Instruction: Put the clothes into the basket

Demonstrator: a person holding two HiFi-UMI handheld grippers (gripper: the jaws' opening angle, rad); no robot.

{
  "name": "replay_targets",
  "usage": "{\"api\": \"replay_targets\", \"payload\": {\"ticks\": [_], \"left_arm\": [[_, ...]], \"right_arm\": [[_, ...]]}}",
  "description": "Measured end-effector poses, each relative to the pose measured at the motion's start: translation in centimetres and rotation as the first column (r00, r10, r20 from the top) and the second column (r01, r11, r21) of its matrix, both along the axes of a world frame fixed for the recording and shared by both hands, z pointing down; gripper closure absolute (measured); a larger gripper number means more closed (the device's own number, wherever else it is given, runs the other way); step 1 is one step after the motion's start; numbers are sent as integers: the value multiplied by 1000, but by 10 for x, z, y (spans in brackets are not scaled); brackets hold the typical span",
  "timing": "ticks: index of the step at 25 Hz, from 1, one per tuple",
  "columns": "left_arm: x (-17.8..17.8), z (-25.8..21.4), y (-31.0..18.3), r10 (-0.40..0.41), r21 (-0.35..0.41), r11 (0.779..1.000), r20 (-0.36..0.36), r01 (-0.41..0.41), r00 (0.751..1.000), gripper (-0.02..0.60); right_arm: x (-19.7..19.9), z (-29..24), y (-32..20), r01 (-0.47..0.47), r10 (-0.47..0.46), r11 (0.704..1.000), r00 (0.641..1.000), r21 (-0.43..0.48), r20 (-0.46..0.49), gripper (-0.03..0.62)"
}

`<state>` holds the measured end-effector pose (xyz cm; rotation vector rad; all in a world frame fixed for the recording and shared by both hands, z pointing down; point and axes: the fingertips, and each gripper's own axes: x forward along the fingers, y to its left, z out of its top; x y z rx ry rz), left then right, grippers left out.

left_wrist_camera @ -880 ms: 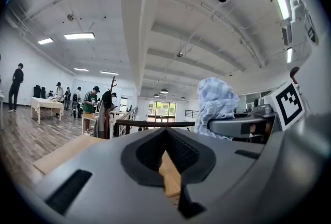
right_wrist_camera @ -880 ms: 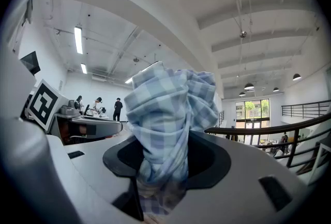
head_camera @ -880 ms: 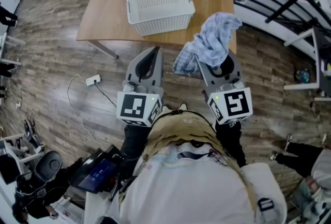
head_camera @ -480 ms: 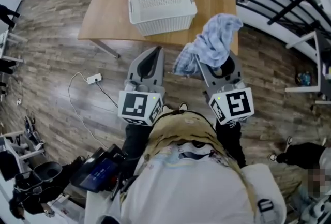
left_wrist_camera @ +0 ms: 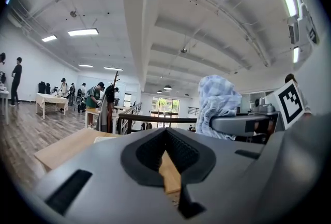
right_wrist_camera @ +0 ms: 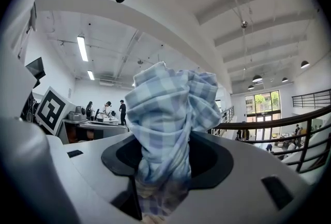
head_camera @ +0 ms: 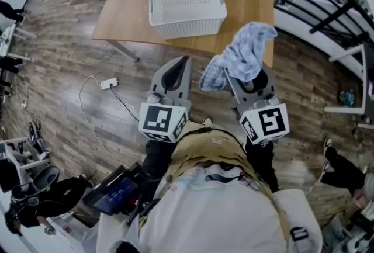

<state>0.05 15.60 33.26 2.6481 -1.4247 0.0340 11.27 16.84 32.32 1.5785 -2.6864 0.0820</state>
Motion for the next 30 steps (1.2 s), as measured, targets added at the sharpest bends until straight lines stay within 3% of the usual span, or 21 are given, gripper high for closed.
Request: {"api": "replay_targets", "payload": {"ticks": [15, 22, 30], "left_arm": [[4, 33, -17, -62, -60, 996, 16, 62, 998, 581], [0, 41, -79, -36, -66, 997, 7, 36, 999, 581], [-23, 45, -164, -37, -92, 995, 6, 37, 999, 581]], "right_arm": [[6, 29, -26, 72, -71, 997, 997, -36, 26, 350], [2, 38, -74, 43, -41, 998, 998, -51, 41, 350], [-19, 46, -165, 40, -35, 995, 998, -89, 54, 350]]}}
